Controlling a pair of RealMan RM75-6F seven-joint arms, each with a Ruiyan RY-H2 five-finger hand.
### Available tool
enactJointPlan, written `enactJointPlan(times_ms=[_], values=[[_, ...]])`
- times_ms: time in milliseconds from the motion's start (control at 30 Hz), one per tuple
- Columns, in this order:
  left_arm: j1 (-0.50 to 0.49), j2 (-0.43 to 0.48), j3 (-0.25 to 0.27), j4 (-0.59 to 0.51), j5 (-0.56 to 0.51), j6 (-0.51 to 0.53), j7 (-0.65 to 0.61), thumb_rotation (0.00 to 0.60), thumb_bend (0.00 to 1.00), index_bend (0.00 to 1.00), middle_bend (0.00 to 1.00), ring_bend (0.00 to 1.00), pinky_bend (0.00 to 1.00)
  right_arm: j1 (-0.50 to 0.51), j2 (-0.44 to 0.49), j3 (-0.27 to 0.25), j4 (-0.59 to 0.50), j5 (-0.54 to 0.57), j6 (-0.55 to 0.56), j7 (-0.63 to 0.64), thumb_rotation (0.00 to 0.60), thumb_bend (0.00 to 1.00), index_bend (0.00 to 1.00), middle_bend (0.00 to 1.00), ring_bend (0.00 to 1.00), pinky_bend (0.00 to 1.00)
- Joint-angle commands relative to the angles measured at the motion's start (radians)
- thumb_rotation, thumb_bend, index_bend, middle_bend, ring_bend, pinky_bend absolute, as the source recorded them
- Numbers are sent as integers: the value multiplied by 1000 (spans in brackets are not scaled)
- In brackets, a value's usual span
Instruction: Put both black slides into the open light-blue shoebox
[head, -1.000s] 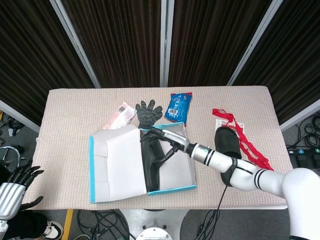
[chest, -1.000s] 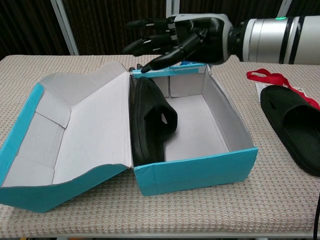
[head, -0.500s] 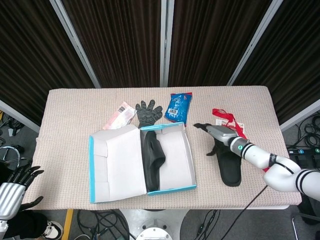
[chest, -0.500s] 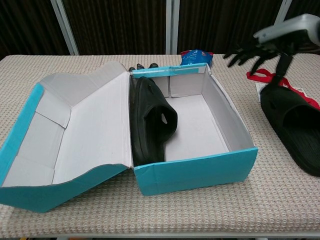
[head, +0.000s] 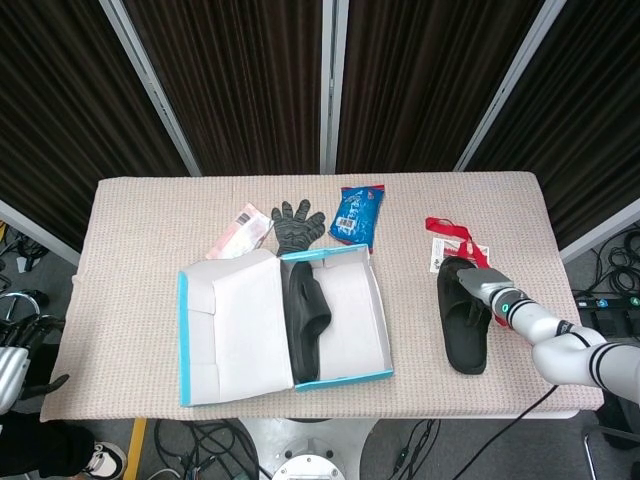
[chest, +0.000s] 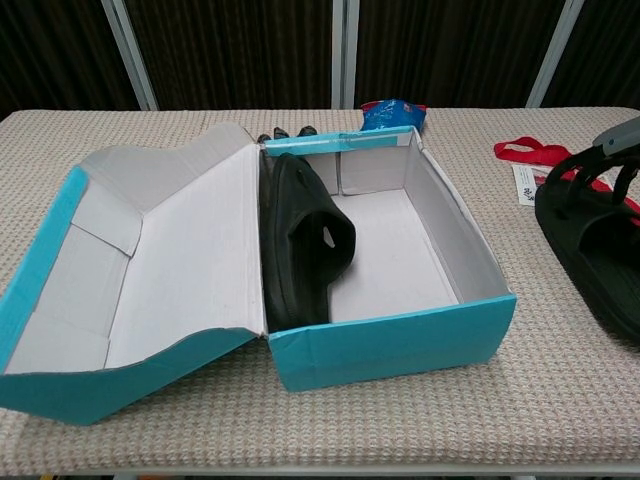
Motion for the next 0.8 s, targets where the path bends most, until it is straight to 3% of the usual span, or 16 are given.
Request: enactJointPlan(times_ms=[33,300,800], values=[[-7,-19,-10,29,-11,7,-25,600,142,223,172,94,149,-3,-18,-7,-66,159,190,-143,600,19,0,65,0,113],[-9,-25,-8,42,-6,10,-33,600,141,223,172,94,149,-8,36,25,-152,260,233,-276,600,20,0,81,0,114],[-6,-24,-7,44,-9,11,-33,600,142,224,172,94,149,-1,-58,37,-55,436,141,-429,600,22,0,79,0,114]])
